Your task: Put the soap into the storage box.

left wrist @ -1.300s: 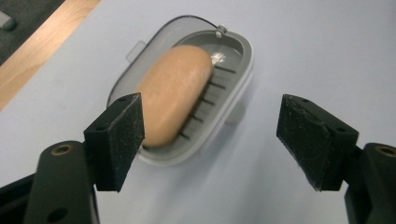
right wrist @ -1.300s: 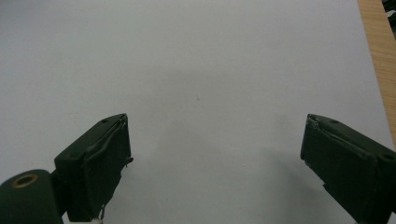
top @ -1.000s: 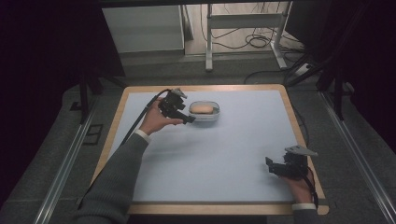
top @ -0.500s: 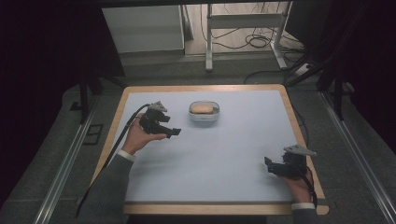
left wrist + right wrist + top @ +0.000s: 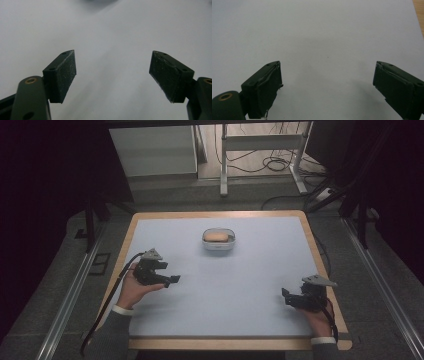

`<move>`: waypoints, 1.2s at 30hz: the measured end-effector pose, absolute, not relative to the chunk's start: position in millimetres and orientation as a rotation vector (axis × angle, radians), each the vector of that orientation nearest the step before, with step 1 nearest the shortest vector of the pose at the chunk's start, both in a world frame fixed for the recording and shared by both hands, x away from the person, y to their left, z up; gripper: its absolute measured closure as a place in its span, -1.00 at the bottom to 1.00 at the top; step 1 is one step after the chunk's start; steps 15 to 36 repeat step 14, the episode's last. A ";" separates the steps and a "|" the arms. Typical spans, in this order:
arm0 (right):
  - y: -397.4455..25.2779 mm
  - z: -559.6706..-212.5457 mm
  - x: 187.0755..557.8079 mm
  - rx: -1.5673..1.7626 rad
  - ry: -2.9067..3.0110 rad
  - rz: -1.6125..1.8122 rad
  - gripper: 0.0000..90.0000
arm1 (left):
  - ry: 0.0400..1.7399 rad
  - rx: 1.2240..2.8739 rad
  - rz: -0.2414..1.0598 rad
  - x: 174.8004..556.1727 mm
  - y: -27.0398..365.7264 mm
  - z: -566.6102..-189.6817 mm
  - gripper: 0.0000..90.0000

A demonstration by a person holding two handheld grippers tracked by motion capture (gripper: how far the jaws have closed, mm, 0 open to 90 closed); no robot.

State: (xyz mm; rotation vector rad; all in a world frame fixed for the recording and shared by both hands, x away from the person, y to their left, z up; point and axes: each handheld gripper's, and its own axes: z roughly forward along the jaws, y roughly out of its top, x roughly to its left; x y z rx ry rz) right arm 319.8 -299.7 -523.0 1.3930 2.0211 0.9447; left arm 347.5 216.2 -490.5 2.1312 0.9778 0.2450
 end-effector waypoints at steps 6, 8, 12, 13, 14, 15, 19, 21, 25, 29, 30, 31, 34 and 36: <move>-299.3 -523.4 320.1 1.393 2.024 0.944 -0.82 | 1.001 2.110 0.230 338.3 222.5 -500.2 -0.51; -299.4 -523.2 320.1 1.393 2.023 0.946 -0.82 | 1.006 2.123 0.240 338.5 222.5 -501.6 -0.51; -299.0 -521.9 319.5 1.389 2.019 0.953 -0.82 | 1.011 2.108 0.239 338.1 222.1 -502.2 -0.51; -299.5 -521.3 319.4 1.386 2.018 0.955 -0.82 | 1.012 2.111 0.240 338.1 221.8 -502.5 -0.51; -300.0 -520.9 319.2 1.383 2.016 0.960 -0.82 | 1.014 2.113 0.242 338.1 221.6 -502.9 -0.52; -300.0 -520.9 319.2 1.383 2.016 0.960 -0.82 | 1.014 2.113 0.242 338.1 221.6 -502.9 -0.52; -300.0 -520.9 319.2 1.383 2.016 0.960 -0.82 | 1.014 2.113 0.242 338.1 221.6 -502.9 -0.52; -300.0 -520.9 319.2 1.383 2.016 0.960 -0.82 | 1.014 2.113 0.242 338.1 221.6 -502.9 -0.52; -300.0 -520.9 319.2 1.383 2.016 0.960 -0.82 | 1.014 2.113 0.242 338.1 221.6 -502.9 -0.52; -300.0 -520.9 319.2 1.383 2.016 0.960 -0.82 | 1.014 2.113 0.242 338.1 221.6 -502.9 -0.52; -300.0 -520.9 319.2 1.383 2.016 0.960 -0.82 | 1.014 2.113 0.242 338.1 221.6 -502.9 -0.52; -300.0 -520.9 319.2 1.383 2.016 0.960 -0.82 | 1.014 2.113 0.242 338.1 221.6 -502.9 -0.52; -300.0 -520.9 319.2 1.383 2.016 0.960 -0.82 | 1.014 2.113 0.242 338.1 221.6 -502.9 -0.52; -300.0 -520.9 319.2 1.383 2.016 0.960 -0.82 | 1.014 2.113 0.242 338.1 221.6 -502.9 -0.52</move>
